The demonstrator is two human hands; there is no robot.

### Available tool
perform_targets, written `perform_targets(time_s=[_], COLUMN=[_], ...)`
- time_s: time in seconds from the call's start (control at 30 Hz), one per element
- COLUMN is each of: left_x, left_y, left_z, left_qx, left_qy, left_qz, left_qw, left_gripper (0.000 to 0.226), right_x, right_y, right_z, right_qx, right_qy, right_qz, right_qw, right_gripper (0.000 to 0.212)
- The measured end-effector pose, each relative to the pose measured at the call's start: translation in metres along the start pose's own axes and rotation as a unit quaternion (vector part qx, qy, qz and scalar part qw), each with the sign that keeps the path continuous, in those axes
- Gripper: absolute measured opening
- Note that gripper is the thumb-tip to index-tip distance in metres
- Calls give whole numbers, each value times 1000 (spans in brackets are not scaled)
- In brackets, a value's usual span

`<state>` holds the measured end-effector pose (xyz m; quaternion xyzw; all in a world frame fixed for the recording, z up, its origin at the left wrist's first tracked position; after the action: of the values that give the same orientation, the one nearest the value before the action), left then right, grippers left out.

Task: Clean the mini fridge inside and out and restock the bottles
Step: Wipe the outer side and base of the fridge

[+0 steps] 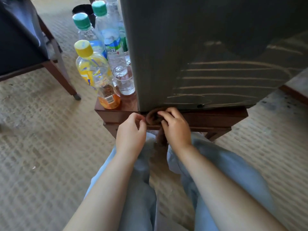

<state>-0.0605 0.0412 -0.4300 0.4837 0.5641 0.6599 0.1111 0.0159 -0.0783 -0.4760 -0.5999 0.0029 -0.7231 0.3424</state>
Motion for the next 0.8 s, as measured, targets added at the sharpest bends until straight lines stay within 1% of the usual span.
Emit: perform_targets(time_s=[0.1,0.17,0.23,0.27,0.33,0.47,0.6,0.67,0.73,0.8], left_x=[-11,-19,-26,-29,-34,-44,-62,-74,-84,-95], left_y=[10,15,20,22,25,29,37,41,45,49], left_z=[-3,-4,-4,-4,-5,-13,-14,-12,-9,-8], left_qx=[-8,-15,-19,-19,-21,-34,-70,-81,-92,-107], left_qy=[-5,-13,-19,-21,-27,-45,-74,-90,-104,-119], left_qz=[2,-3,-7,-4,12,45,76,84,86,86], left_qw=[1000,1000,1000,1000,999,997,992,989,987,983], left_gripper=[12,12,13,13,14,17,18,18,19,21], right_x=[24,41,46,44,32,14,27,45,66,79], right_y=[55,81,89,85,68,46,68,92,118,136], right_z=[-11,-15,-9,-5,0,1,-1,1,6,10], right_qx=[-48,-113,-176,-194,-203,-216,-166,-192,-227,-242], right_qy=[40,58,81,85,93,100,88,120,174,215], right_qz=[-54,-69,-57,-50,-27,49,18,-2,-6,-4], right_qw=[997,989,979,976,974,970,982,974,958,946], right_gripper=[34,34,28,24,19,20,23,22,22,23])
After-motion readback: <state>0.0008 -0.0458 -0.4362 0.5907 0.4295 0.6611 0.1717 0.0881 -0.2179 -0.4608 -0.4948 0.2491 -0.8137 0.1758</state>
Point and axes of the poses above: each hand's wrist, its own z-axis towards the middle knuckle, its own x-axis out of the back of the hand, y = z × x, the point moved 1 cm from there along z, towards the middle knuckle, and after that the axes turned 11 degrees about -z, right-handed, at the moved point
